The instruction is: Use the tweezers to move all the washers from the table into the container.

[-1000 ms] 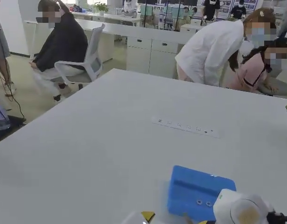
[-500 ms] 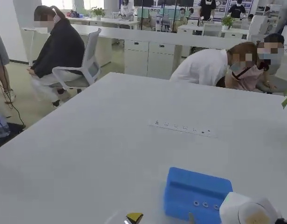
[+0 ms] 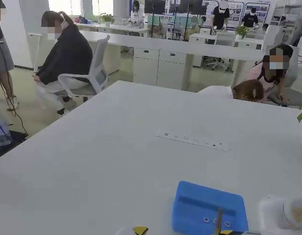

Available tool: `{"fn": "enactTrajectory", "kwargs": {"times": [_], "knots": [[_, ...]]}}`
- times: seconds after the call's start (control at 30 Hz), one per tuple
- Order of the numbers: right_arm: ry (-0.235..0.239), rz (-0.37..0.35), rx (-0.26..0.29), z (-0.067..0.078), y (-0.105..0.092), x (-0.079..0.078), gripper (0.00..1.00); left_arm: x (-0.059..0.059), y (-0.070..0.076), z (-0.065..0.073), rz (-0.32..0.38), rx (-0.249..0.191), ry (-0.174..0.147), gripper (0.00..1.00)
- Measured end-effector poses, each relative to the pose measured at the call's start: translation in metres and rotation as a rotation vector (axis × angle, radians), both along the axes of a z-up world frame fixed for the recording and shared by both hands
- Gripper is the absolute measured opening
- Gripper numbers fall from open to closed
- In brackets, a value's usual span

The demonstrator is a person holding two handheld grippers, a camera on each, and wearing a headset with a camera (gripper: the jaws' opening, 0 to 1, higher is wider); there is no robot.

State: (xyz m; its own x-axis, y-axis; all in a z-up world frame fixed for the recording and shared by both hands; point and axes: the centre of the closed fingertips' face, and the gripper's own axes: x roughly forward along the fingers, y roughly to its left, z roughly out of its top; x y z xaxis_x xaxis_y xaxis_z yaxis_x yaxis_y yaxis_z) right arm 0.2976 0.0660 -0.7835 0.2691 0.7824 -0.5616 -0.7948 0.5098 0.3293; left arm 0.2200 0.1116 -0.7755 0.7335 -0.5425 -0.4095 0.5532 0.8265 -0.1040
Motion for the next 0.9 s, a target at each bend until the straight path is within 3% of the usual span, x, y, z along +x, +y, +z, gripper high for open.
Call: {"fn": "enactTrajectory", "kwargs": {"times": [0.23, 0.43, 0.53, 0.7, 0.77, 0.9], "knots": [[-0.034, -0.009, 0.043, 0.039, 0.005, 0.029, 0.04, 0.000, 0.001, -0.001, -0.002, 0.012, 0.001, 0.99], [-0.082, 0.007, 0.037, 0.048, 0.017, 0.052, 0.04, 0.000, 0.001, -0.001, -0.004, 0.014, 0.000, 0.99], [-0.137, 0.022, 0.047, 0.050, 0.029, 0.061, 0.04, 0.000, 0.001, -0.002, -0.007, 0.016, 0.003, 0.99], [-0.227, 0.062, 0.011, 0.037, 0.044, 0.076, 0.04, -0.001, 0.001, -0.001, -0.011, 0.025, 0.003, 0.93], [-0.291, 0.100, -0.013, 0.028, 0.053, 0.078, 0.04, -0.001, 0.002, -0.002, -0.012, 0.031, 0.004, 0.93], [-0.354, 0.143, -0.051, 0.000, 0.061, 0.091, 0.04, -0.001, 0.001, -0.001, -0.016, 0.023, 0.000, 0.94]]}}
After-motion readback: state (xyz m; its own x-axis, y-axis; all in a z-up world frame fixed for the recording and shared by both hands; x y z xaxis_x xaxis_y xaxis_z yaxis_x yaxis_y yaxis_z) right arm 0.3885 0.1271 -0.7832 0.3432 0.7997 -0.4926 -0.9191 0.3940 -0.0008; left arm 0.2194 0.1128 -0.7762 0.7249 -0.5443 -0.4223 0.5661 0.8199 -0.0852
